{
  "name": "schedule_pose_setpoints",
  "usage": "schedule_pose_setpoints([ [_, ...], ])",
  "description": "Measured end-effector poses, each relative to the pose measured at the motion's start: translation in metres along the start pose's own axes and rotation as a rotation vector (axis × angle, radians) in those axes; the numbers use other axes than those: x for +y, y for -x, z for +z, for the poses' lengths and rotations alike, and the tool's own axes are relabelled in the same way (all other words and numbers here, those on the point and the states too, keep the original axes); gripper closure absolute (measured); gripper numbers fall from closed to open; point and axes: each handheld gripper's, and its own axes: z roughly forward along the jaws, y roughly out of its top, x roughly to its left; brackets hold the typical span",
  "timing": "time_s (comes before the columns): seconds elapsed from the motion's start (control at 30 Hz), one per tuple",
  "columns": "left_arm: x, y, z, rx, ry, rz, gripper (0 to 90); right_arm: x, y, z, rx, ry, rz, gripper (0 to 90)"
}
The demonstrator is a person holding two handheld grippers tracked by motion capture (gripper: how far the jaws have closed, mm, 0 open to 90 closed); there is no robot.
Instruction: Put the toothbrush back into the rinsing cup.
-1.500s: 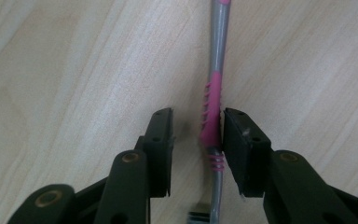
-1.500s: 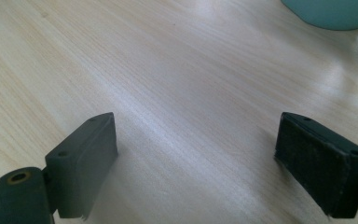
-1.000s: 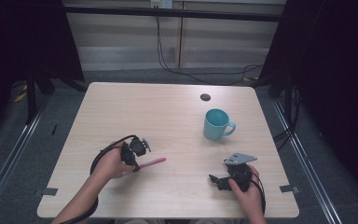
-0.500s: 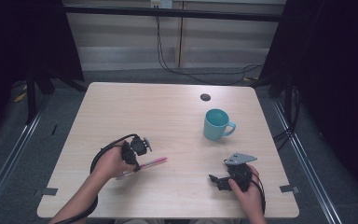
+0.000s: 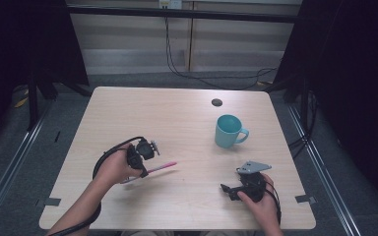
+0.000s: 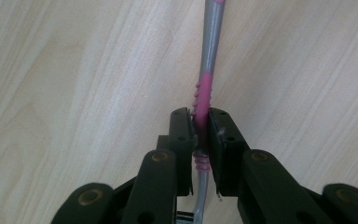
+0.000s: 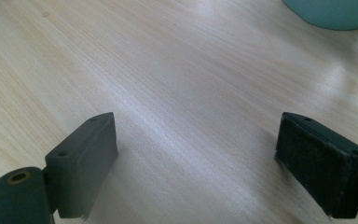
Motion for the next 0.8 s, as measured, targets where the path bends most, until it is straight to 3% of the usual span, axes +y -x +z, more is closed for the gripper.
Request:
schedule_pose_setpoints([
  [0.2, 0.003, 0.001, -0.001, -0.013, 0.009, -0.001, 80.6, 0.0, 0.0, 0.0, 0.002, -0.001, 0.001, 11.7],
  [0.4, 0.007, 0.001, -0.003, -0.013, 0.012, 0.004, 80.6, 0.009, -0.002, 0.002, 0.002, -0.028, -0.039, 12.9],
  [0.57, 0.012, 0.003, -0.004, -0.022, 0.009, 0.01, 80.6, 0.034, -0.009, 0.0, 0.078, -0.001, -0.084, 16.7],
  [0.8, 0.021, 0.006, -0.004, -0.034, 0.006, 0.02, 80.6, 0.058, -0.017, 0.003, 0.1, 0.012, -0.151, 20.5],
])
